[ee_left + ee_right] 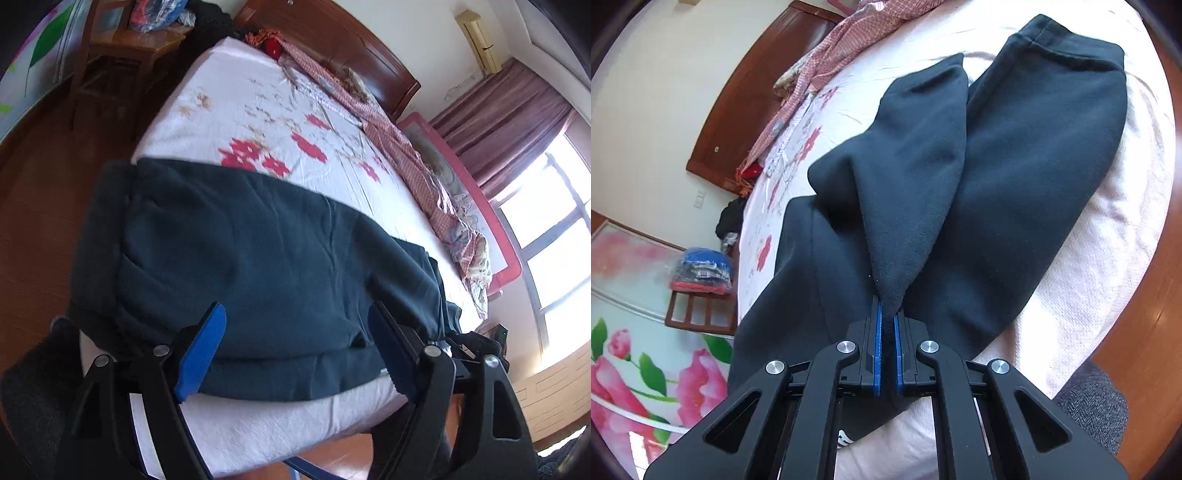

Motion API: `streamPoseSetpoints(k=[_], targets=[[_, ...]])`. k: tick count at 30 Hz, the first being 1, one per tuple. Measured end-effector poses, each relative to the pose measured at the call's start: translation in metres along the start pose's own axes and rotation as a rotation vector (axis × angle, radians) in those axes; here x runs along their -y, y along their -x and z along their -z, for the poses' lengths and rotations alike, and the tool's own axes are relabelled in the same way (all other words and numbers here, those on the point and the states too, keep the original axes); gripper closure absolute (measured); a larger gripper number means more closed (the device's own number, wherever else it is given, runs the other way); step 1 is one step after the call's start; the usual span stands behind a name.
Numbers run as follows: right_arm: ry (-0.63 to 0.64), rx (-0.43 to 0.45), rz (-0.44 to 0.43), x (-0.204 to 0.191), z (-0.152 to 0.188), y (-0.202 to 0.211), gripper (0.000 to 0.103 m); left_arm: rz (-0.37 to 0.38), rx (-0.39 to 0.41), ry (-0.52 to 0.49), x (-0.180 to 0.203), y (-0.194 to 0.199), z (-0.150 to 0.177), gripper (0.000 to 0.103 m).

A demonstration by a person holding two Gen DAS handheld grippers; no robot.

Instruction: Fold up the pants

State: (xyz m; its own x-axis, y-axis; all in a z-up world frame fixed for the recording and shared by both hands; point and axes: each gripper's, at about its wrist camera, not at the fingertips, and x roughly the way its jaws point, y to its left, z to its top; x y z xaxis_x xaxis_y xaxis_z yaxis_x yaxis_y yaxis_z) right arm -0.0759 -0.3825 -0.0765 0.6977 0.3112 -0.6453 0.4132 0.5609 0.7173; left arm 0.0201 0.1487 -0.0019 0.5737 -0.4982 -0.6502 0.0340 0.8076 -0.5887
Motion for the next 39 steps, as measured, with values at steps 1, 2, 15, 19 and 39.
streamPoseSetpoints(k=[1, 2, 15, 19, 39], targets=[[0.005, -0.008, 0.001, 0.001, 0.000, -0.002, 0.099, 0.027, -0.022, 0.049, 0.001, -0.004, 0.009, 0.013], [0.012, -0.006, 0.005, 0.001, 0.001, -0.003, 0.099, 0.068, -0.036, 0.102, 0.001, -0.007, 0.017, 0.013], [0.022, -0.015, -0.014, 0.006, 0.001, -0.001, 0.099, 0.250, 0.013, 0.622, -0.071, -0.043, 0.045, 0.016], [0.041, -0.012, -0.017, 0.005, 0.002, 0.001, 0.099, 0.222, 0.048, 0.630, -0.063, -0.037, 0.040, 0.024], [0.114, 0.014, 0.004, -0.002, 0.012, 0.035, 0.099, 0.103, 0.204, 0.420, -0.059, 0.038, 0.024, 0.096]])
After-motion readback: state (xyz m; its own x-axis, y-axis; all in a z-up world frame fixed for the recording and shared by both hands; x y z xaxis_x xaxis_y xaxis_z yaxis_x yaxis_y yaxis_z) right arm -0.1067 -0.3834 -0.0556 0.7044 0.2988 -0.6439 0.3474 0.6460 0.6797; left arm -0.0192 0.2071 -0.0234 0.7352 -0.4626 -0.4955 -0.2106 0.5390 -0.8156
